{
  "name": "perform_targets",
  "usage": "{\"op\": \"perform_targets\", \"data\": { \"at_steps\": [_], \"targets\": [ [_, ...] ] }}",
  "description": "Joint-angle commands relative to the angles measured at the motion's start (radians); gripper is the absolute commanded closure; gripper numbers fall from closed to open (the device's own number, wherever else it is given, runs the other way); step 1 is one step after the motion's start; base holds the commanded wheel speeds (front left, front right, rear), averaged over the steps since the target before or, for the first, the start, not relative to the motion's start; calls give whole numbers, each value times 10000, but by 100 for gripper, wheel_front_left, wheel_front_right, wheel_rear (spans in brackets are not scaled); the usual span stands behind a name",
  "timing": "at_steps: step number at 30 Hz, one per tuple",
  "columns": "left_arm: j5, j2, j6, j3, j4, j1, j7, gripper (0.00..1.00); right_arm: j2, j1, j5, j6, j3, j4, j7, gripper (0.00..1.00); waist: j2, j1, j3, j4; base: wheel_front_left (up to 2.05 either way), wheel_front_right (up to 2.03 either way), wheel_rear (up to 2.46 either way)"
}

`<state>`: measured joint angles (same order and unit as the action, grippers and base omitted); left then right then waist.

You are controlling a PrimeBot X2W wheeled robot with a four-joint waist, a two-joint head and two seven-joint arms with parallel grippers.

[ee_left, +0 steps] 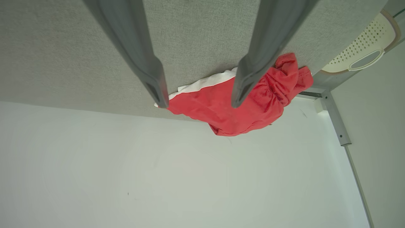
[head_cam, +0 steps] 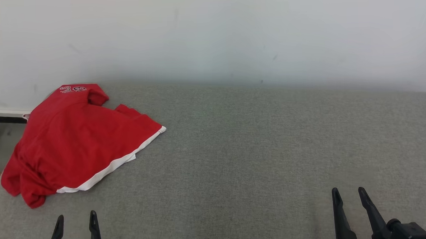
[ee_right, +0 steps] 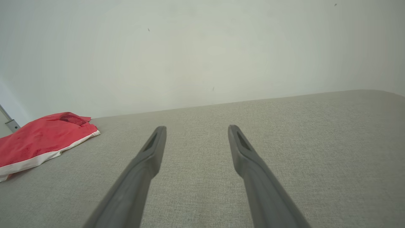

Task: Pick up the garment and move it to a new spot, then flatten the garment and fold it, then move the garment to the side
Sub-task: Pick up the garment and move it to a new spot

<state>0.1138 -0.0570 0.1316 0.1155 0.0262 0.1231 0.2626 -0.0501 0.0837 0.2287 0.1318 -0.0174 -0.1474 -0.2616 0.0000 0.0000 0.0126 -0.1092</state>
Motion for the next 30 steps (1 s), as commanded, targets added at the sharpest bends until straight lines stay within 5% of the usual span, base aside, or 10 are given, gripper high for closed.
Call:
{"op": "perform_targets", "data": {
  "at_steps": [1,30],
  "targets": [
    [-59,16,-16,24,37,140,25,0,11,25,-10,-21,69,-16,-45,0,0,0,15,-426,0,0,0],
    [-32,71,-16,397,271,91,25,0,6,249,-134,-21,280,-134,-45,0,0,0,283,-3066,0,0,0]
  ]
}}
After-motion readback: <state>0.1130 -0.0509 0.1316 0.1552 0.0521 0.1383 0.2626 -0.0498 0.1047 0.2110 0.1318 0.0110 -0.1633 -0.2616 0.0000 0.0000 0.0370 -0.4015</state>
